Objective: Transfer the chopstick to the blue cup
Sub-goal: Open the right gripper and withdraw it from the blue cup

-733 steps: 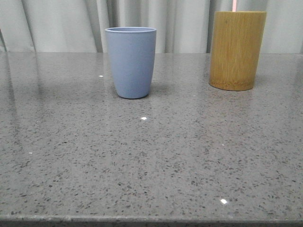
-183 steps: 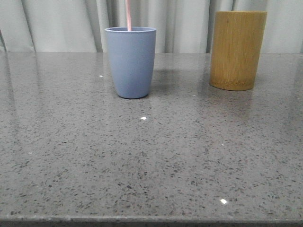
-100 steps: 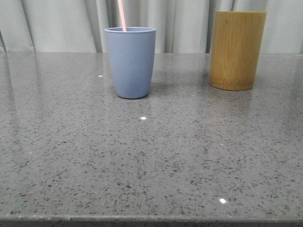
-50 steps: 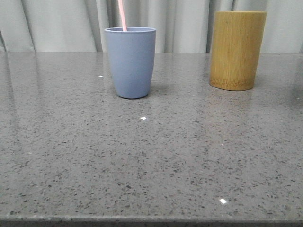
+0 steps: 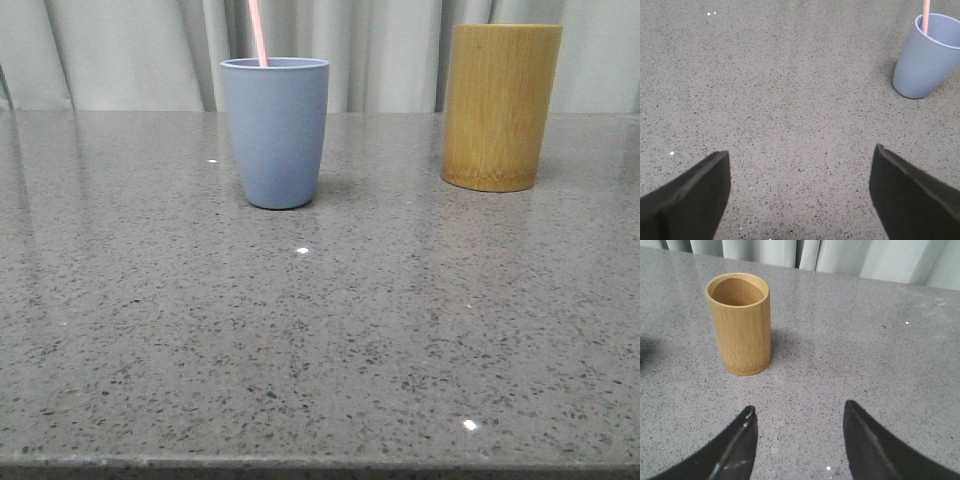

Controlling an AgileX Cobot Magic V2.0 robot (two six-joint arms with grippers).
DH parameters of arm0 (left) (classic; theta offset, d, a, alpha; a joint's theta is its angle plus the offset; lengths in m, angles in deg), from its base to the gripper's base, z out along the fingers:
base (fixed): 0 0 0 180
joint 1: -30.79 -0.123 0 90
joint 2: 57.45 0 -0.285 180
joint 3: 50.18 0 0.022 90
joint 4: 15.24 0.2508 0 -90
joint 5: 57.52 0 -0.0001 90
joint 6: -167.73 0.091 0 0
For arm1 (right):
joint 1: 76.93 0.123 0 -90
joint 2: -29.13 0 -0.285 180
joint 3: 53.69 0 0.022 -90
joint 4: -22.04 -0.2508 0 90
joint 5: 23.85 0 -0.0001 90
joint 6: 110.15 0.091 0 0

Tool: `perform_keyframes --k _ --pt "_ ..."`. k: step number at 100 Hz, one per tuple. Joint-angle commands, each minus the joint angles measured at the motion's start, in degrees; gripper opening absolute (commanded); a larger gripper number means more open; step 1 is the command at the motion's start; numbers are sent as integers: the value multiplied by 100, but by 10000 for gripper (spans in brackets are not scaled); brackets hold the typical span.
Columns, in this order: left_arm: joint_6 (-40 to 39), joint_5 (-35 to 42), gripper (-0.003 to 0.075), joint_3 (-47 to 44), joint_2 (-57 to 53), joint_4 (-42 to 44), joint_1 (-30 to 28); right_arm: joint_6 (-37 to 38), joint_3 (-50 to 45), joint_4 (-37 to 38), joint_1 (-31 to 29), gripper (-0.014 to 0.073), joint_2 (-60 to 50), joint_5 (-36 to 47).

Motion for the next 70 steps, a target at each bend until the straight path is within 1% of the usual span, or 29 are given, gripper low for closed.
perform_keyframes --k 1,26,33,36,40,47,52,54,55,58,59,61,62,64,70 --pt "-65 403 556 143 32 -97 -13 23 -6 67 -43 402 -253 523" --pt "-65 403 554 143 32 -97 -13 23 -49 67 -43 401 -344 450" --pt "-65 403 527 143 32 -97 -13 23 -49 67 -43 388 -344 450" --pt "-65 403 497 143 32 -97 -13 23 -49 67 -43 370 -344 450" --pt "-65 403 457 143 32 -97 -13 23 -49 67 -43 324 -344 450" --pt "-65 403 344 143 32 -97 -13 23 -49 67 -43 211 -344 445" --pt "-65 403 230 143 32 -97 -13 23 -49 67 -43 117 -344 439" --pt "-65 403 200 143 32 -97 -13 23 -49 67 -43 75 -344 434" --pt "-65 403 169 143 32 -97 -13 23 -49 67 -43 48 -344 434" --pt "-65 403 109 143 32 -97 -13 23 -49 67 -43 8 -344 434" --pt "-65 403 78 143 32 -97 -13 23 -49 67 -43 -17 -344 434" --pt "-65 403 48 143 32 -97 -13 23 -49 67 -43 -54 -344 434" --pt "-65 403 19 143 32 -97 -13 23 -49 67 -43 -77 -344 434" --pt "-65 403 -22 143 32 -97 -13 23 -49 67 -43 -71 -344 441" --pt "-48 403 -19 143 32 -97 -13 23 -49 67 -43 -67 -344 441"
